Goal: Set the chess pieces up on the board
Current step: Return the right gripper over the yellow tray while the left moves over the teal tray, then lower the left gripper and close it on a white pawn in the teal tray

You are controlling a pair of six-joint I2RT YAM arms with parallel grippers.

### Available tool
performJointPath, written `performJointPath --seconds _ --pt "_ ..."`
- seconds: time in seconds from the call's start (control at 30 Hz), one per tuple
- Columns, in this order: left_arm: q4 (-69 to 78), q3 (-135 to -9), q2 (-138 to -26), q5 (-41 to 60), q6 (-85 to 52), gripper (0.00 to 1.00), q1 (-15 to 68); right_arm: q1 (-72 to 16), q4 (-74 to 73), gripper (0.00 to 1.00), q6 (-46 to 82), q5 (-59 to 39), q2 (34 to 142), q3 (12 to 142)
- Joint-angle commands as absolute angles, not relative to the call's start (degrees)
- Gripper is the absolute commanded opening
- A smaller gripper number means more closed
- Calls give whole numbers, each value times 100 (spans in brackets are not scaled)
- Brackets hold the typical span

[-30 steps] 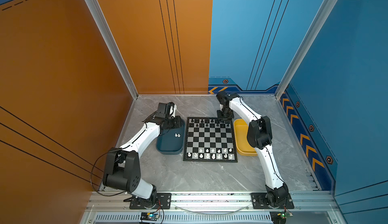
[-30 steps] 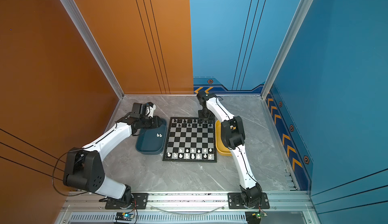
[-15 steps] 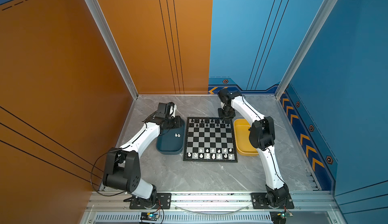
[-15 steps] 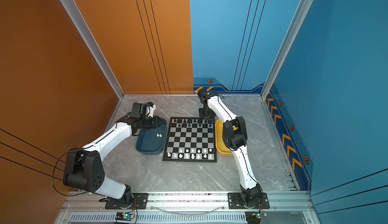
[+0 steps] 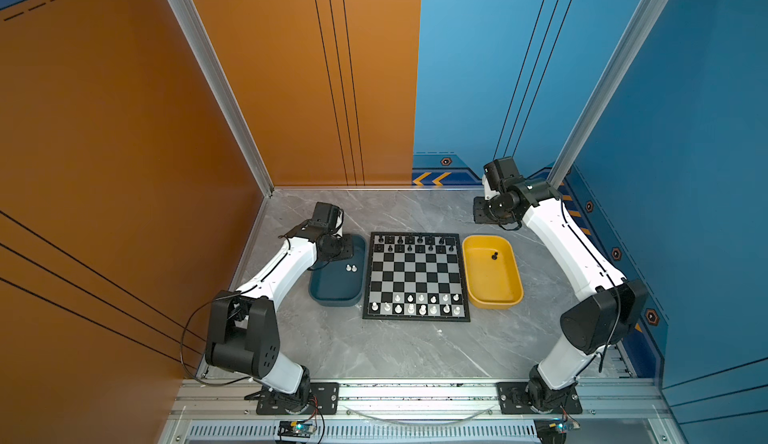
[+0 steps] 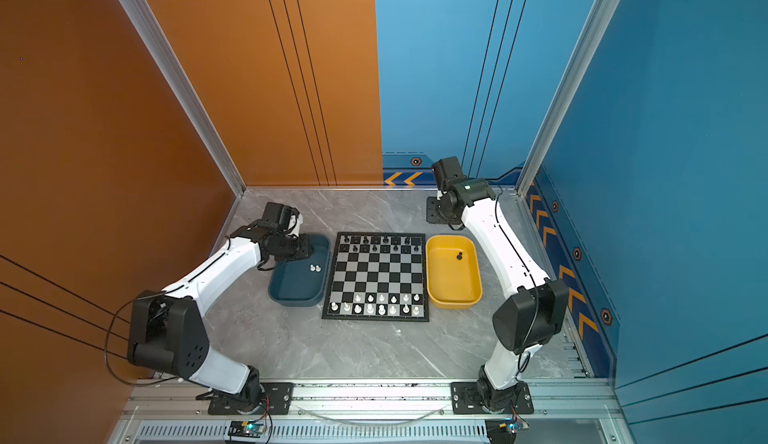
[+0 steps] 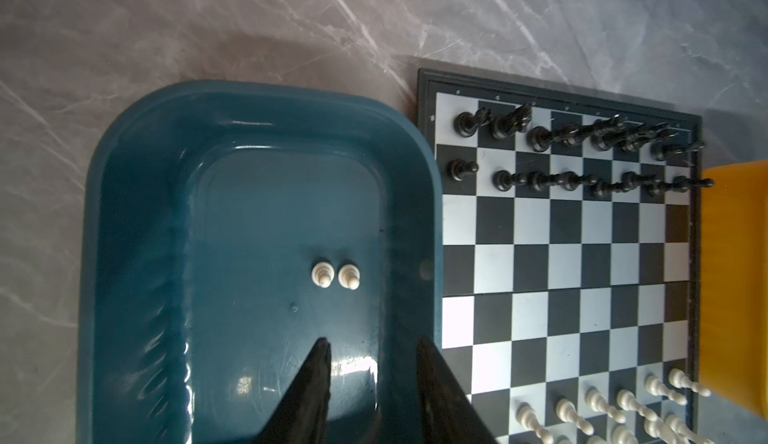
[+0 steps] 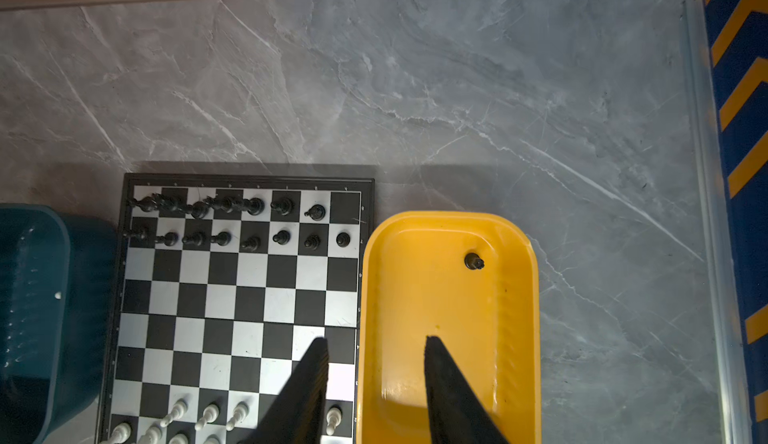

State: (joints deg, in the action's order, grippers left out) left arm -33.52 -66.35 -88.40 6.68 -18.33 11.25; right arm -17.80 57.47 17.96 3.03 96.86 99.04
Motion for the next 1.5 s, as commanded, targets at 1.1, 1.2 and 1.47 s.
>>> performJointPath --seconds 1.1,1.2,1.47 --pt "-3458 -6874 -10365 176 -2065 32 1092 -1334 4658 35 2329 -322 8947 7864" --pt "-3454 -6960 -10451 176 -2048 32 1083 -1319 4651 35 2329 -323 8956 7849" --pt "-3450 -7082 -10599 185 -2057 29 1086 -1311 4648 35 2346 -323 8986 7784"
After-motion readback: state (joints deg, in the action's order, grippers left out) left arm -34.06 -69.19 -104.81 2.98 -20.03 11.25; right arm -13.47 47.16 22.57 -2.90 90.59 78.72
